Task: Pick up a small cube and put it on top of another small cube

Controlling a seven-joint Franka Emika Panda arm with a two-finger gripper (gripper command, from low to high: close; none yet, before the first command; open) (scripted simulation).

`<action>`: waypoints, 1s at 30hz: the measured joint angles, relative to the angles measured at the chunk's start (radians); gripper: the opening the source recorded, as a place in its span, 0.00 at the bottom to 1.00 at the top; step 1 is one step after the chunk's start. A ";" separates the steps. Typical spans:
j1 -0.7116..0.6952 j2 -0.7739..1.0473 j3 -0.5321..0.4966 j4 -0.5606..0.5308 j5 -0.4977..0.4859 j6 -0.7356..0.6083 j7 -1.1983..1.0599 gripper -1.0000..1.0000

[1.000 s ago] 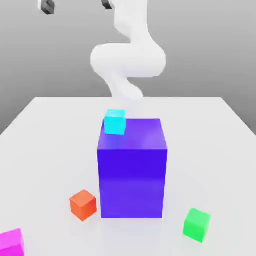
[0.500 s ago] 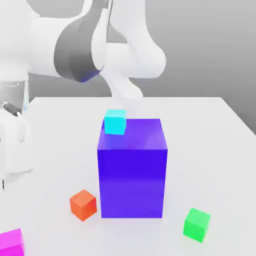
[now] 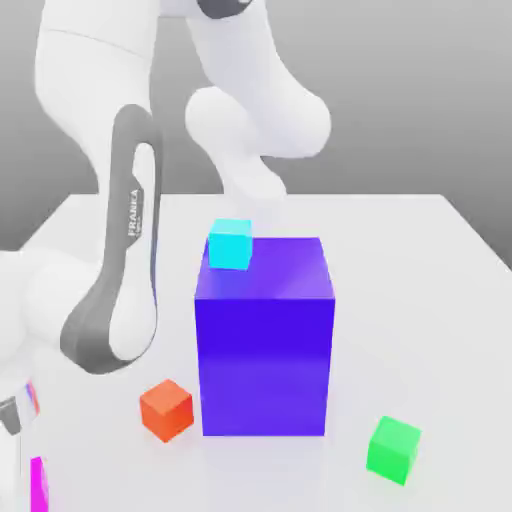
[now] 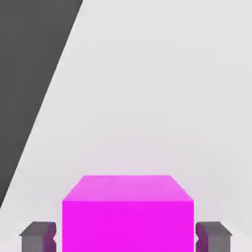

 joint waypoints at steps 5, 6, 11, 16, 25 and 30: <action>0.008 -0.054 -0.011 -0.012 -0.007 -0.042 0.006 0.00; 0.012 -0.087 -0.016 -0.020 -0.013 -0.067 0.010 0.00; 0.099 -0.217 0.073 -0.106 -0.061 -0.106 -0.064 0.00; 0.202 -0.319 0.202 -0.213 -0.106 -0.100 -0.176 0.00; 0.436 -0.328 0.389 -0.355 -0.290 0.015 -0.301 0.00; 0.455 -0.301 0.379 -0.354 -0.316 0.040 -0.289 1.00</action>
